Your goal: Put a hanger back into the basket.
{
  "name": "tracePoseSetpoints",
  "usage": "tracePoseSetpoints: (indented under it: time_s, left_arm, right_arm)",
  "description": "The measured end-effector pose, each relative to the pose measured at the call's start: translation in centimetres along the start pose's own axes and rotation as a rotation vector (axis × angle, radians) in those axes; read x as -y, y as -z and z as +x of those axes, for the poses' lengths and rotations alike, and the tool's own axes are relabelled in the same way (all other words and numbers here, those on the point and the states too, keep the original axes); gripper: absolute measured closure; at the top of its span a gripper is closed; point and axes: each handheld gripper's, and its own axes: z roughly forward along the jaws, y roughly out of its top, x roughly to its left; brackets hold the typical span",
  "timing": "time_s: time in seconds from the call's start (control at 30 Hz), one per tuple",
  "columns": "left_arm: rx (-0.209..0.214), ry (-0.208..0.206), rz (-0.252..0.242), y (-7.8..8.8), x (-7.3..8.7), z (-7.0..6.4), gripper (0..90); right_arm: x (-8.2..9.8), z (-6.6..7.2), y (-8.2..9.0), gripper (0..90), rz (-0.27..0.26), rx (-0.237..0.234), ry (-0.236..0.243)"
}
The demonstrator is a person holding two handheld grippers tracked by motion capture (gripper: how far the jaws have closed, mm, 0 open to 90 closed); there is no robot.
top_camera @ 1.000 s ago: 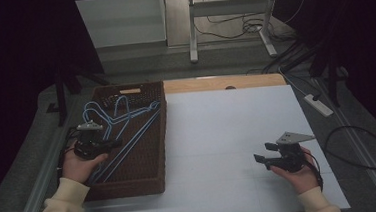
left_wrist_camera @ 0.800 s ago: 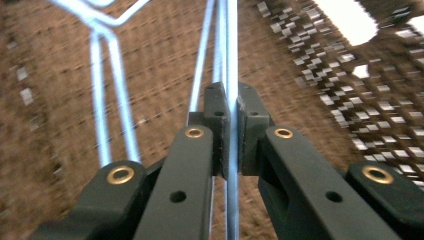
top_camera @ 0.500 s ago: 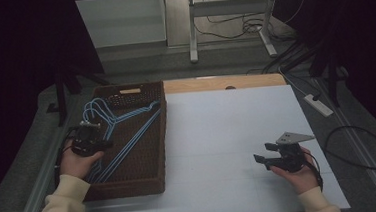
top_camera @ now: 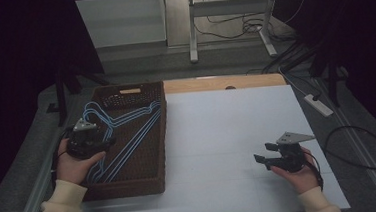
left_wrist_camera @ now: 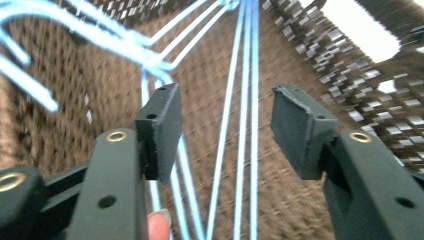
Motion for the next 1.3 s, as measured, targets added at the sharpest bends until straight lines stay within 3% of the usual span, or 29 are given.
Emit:
tracePoseSetpoints:
  time_s: [0.13,0.2,0.27,0.47,0.83,1.3]
  left_arm:
    - [0.03,-0.022,-0.048,1.1,-0.1,-0.8,39.6]
    - [0.07,-0.068,-0.083,2.3,0.0,-1.9,36.0]
    - [0.096,-0.087,-0.1,2.9,0.2,-2.7,35.3]
    - [0.155,-0.099,-0.149,3.8,1.3,-4.6,33.8]
    - [0.225,-0.129,-0.19,2.3,3.1,-8.3,31.1]
    - [0.241,-0.139,-0.18,0.8,3.8,-9.7,30.9]
  right_arm:
    - [0.0,0.1,0.0,33.9,-0.001,-0.002,0.0]
    - [0.0,0.0,0.1,33.9,-0.003,-0.002,0.0]
    - [0.0,0.0,0.1,33.9,-0.006,-0.003,-0.001]
    - [0.0,0.0,0.4,33.9,-0.012,-0.002,-0.004]
    - [0.0,0.5,1.6,33.6,-0.05,-0.015,0.006]
    - [0.2,1.0,2.1,33.6,-0.065,-0.029,0.025]
